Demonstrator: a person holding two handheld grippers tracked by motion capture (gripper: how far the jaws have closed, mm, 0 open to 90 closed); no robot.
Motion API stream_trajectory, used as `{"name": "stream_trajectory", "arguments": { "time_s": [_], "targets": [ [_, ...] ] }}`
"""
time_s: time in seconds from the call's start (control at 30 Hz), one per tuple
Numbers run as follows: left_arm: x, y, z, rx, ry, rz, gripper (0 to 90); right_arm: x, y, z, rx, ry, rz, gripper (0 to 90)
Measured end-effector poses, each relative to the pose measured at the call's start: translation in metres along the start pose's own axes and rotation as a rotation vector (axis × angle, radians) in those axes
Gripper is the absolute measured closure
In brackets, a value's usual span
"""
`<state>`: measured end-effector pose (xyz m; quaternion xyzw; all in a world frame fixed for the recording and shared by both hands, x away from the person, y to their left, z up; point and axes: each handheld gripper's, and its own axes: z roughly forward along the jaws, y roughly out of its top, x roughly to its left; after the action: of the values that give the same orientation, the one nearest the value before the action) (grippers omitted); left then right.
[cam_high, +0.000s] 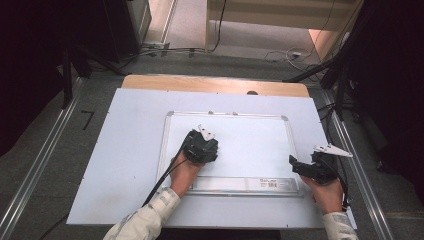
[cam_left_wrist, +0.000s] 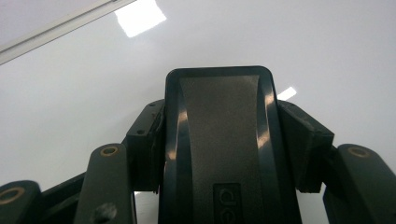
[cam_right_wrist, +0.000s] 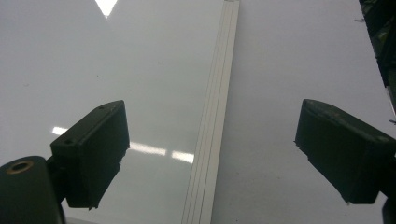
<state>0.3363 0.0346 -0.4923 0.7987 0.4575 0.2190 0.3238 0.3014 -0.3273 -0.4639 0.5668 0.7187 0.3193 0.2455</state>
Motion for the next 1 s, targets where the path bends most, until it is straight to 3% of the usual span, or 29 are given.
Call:
{"name": "stream_trajectory", "arguments": {
  "time_s": [0.3,0.9,1.0],
  "targets": [
    [0.008,0.019,-0.024,-0.097,-0.017,-0.046,40.7,-0.002,0.000,0.000,-0.005,0.001,0.004,8.5],
    [0.045,0.015,-0.034,-0.097,0.045,-0.144,40.7,-0.002,0.000,-0.001,-0.007,0.000,0.002,8.4],
    [0.051,0.014,-0.034,-0.102,0.055,-0.177,40.6,-0.002,0.000,-0.001,-0.007,0.000,0.002,8.4]
  ]
}}
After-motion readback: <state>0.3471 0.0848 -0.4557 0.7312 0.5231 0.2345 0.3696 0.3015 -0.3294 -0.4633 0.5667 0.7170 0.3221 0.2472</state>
